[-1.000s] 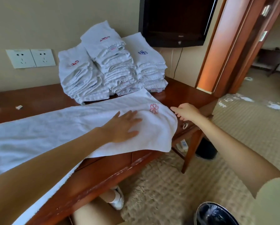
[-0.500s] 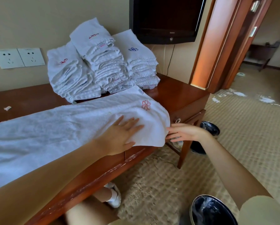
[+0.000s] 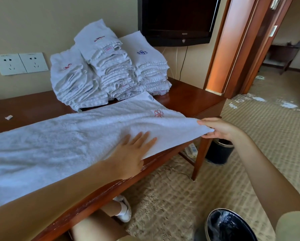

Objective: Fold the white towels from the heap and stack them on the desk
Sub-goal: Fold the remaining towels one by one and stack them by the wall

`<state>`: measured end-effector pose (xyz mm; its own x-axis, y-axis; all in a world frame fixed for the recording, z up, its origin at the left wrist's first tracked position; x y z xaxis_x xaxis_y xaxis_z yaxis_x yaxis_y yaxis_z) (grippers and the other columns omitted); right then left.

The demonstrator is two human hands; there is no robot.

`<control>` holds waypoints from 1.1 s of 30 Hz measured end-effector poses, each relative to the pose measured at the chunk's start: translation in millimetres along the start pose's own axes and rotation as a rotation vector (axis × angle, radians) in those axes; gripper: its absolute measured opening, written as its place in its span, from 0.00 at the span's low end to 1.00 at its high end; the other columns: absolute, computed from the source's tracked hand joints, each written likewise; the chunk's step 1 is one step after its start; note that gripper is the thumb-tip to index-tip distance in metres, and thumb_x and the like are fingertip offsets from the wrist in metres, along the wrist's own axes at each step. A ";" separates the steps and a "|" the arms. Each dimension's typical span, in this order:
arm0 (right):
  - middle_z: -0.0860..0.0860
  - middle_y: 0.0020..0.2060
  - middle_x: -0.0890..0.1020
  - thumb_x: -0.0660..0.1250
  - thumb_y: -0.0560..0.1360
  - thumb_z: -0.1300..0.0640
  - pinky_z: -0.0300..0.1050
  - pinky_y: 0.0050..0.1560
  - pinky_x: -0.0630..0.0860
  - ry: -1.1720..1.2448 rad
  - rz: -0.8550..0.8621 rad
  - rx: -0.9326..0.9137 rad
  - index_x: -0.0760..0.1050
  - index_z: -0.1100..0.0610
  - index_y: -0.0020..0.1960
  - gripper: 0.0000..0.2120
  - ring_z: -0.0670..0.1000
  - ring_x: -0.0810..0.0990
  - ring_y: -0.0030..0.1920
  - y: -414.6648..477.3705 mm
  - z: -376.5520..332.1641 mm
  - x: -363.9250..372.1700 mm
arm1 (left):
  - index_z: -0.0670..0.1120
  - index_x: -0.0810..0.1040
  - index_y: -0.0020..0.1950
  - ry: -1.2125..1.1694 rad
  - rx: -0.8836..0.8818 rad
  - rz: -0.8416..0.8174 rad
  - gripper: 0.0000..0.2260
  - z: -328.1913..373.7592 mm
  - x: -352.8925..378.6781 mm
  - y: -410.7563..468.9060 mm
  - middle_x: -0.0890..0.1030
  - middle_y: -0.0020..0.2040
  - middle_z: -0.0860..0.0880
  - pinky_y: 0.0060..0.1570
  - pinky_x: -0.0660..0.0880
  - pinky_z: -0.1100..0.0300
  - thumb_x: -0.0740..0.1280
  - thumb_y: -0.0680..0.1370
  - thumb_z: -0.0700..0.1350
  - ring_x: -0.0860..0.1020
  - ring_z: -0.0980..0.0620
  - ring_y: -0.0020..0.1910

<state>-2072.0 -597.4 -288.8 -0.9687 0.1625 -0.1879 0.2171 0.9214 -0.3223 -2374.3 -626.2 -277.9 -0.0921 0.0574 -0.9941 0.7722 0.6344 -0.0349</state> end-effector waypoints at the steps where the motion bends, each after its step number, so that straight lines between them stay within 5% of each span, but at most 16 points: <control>1: 0.53 0.50 0.82 0.70 0.75 0.56 0.41 0.41 0.82 -0.012 0.004 0.010 0.79 0.57 0.52 0.07 0.49 0.81 0.49 0.6 -3.0 -1.0 | 0.54 0.34 0.77 -0.073 0.013 -0.051 0.32 5.6 0.0 -1.7 0.35 0.78 0.48 0.75 0.37 0.51 0.54 0.82 0.44 0.36 0.50 0.77; 4: 0.56 0.53 0.81 0.71 0.75 0.57 0.40 0.36 0.82 -0.026 0.046 0.017 0.79 0.59 0.56 0.11 0.52 0.80 0.51 2.6 -13.7 -3.8 | 0.56 0.42 0.79 -0.502 0.014 -0.185 0.27 28.0 -12.3 -3.9 0.41 0.79 0.52 0.72 0.35 0.58 0.51 0.84 0.42 0.39 0.55 0.77; 6: 0.57 0.55 0.80 0.71 0.75 0.59 0.40 0.35 0.82 0.023 0.081 0.000 0.78 0.60 0.59 0.13 0.51 0.80 0.49 1.6 -21.3 -5.2 | 0.55 0.50 0.78 -0.840 -0.037 -0.302 0.25 41.2 -19.7 -7.0 0.55 0.78 0.54 0.71 0.50 0.63 0.50 0.84 0.40 0.53 0.54 0.77; 8: 0.55 0.55 0.80 0.68 0.77 0.61 0.39 0.35 0.81 0.045 0.060 -0.020 0.77 0.59 0.62 0.14 0.50 0.80 0.48 1.1 -25.2 -2.9 | 0.55 0.59 0.76 -1.013 -0.084 -0.358 0.24 49.4 -22.5 -9.2 0.69 0.67 0.56 0.58 0.64 0.69 0.51 0.82 0.38 0.69 0.54 0.65; 11: 0.57 0.59 0.78 0.61 0.80 0.63 0.36 0.34 0.80 0.094 0.015 -0.033 0.74 0.61 0.66 0.15 0.50 0.79 0.48 2.7 -24.1 1.4 | 0.55 0.67 0.69 -1.115 -0.177 -0.334 0.21 44.6 -20.5 -8.9 0.74 0.52 0.57 0.43 0.67 0.72 0.52 0.81 0.36 0.72 0.60 0.47; 14: 0.57 0.60 0.77 0.58 0.81 0.63 0.35 0.36 0.80 0.164 -0.024 -0.053 0.71 0.62 0.68 0.16 0.47 0.82 0.45 5.0 -26.8 9.9 | 0.52 0.70 0.67 -1.119 -0.237 -0.285 0.18 30.5 -21.9 -12.2 0.77 0.57 0.51 0.54 0.71 0.65 0.51 0.82 0.38 0.75 0.53 0.55; 16: 0.55 0.57 0.80 0.71 0.73 0.56 0.36 0.39 0.81 0.219 -0.083 -0.086 0.74 0.61 0.65 0.22 0.45 0.84 0.44 6.7 -32.6 17.2 | 0.45 0.73 0.64 -1.081 -0.276 -0.217 0.15 11.7 -22.8 -13.8 0.78 0.60 0.44 0.60 0.71 0.57 0.52 0.83 0.40 0.76 0.46 0.58; 18: 0.55 0.58 0.82 0.79 0.61 0.50 0.39 0.47 0.81 0.260 -0.151 -0.110 0.78 0.57 0.60 0.30 0.48 0.84 0.51 10.1 -38.1 21.1 | 0.42 0.75 0.54 -1.076 -0.340 -0.179 0.10 -10.1 -18.8 -18.1 0.77 0.51 0.42 0.51 0.73 0.56 0.54 0.82 0.41 0.77 0.45 0.48; 21: 0.54 0.61 0.80 0.68 0.73 0.60 0.45 0.62 0.76 0.144 -0.268 -0.183 0.75 0.54 0.65 0.20 0.51 0.79 0.62 11.7 -46.6 33.8 | 0.41 0.76 0.47 -1.030 -0.441 -0.178 0.09 -39.3 -9.9 -29.0 0.75 0.42 0.43 0.41 0.73 0.60 0.58 0.80 0.40 0.75 0.50 0.39; 26: 0.50 0.45 0.84 0.72 0.72 0.51 0.40 0.54 0.78 -0.098 -0.082 -0.307 0.82 0.55 0.53 0.12 0.48 0.81 0.49 17.4 -63.7 48.3 | 0.43 0.78 0.49 -1.071 -0.531 -0.037 0.08 -71.4 -18.9 -30.8 0.74 0.42 0.44 0.39 0.67 0.58 0.59 0.80 0.42 0.72 0.49 0.40; 29: 0.45 0.42 0.82 0.68 0.77 0.54 0.35 0.46 0.76 -0.023 0.000 -0.384 0.82 0.54 0.49 0.06 0.46 0.78 0.46 25.9 -77.9 50.9 | 0.34 0.79 0.54 -1.103 -0.552 0.127 0.12 -92.1 -39.1 -19.7 0.76 0.42 0.43 0.43 0.68 0.55 0.60 0.81 0.41 0.73 0.47 0.41; 33: 0.54 0.58 0.81 0.59 0.75 0.75 0.42 0.61 0.75 -0.145 -0.156 -0.382 0.80 0.57 0.58 0.20 0.50 0.79 0.60 40.8 -71.5 66.1 | 0.39 0.81 0.50 -1.069 -0.566 0.192 0.10 -109.2 -47.9 -8.7 0.79 0.41 0.44 0.41 0.71 0.59 0.61 0.81 0.41 0.76 0.49 0.39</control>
<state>-2135.8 -523.9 -248.0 -0.9534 -0.0147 -0.3014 -0.0169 0.9998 0.0044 -2445.3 -550.4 -218.8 0.7619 -0.3056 -0.5711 0.3093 0.9463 -0.0937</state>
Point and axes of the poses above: each hand's wrist, its own y-axis towards the middle knuckle, its own x-axis out of the palm, z = x × y, the point moved 8 cm from there along y, towards the middle knuckle
